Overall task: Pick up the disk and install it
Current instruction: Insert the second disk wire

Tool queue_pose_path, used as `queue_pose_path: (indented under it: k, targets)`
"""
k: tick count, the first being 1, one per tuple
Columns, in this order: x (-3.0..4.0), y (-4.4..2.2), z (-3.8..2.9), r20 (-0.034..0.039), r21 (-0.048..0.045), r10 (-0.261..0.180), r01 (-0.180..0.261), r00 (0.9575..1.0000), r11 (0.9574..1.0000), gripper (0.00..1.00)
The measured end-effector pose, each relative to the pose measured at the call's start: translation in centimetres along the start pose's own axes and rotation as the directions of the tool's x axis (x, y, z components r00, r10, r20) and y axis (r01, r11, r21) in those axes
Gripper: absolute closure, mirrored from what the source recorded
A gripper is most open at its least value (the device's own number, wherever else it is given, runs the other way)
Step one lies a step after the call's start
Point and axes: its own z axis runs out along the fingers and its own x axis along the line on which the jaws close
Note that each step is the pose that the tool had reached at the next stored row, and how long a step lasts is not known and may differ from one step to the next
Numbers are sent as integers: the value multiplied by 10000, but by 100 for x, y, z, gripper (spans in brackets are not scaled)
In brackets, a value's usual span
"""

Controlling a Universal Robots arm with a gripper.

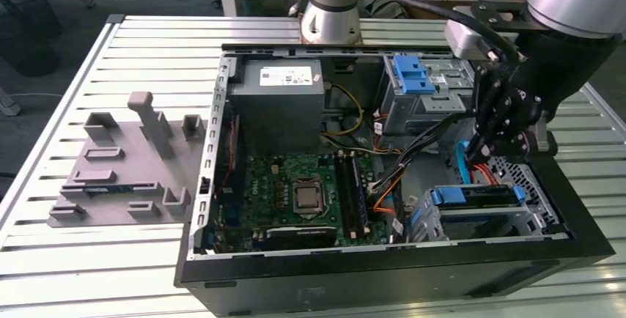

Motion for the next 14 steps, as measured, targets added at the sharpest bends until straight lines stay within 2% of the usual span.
queue_pose_path:
  k: [2, 3, 7, 11, 14]
  targets:
    - [24, -1, 10, 59, 26, -1, 1, 10000, 10000, 84]
    - [28, 0, 10, 66, 40, -1, 0, 10000, 10000, 84]
    - [34, 0, 19, 68, 51, -1, 1, 10000, 10000, 84]
    - [88, -2, 61, 69, 54, -4, 4, 10000, 10000, 84]
    - [91, -3, 84, 65, 58, -5, 4, 10000, 10000, 84]
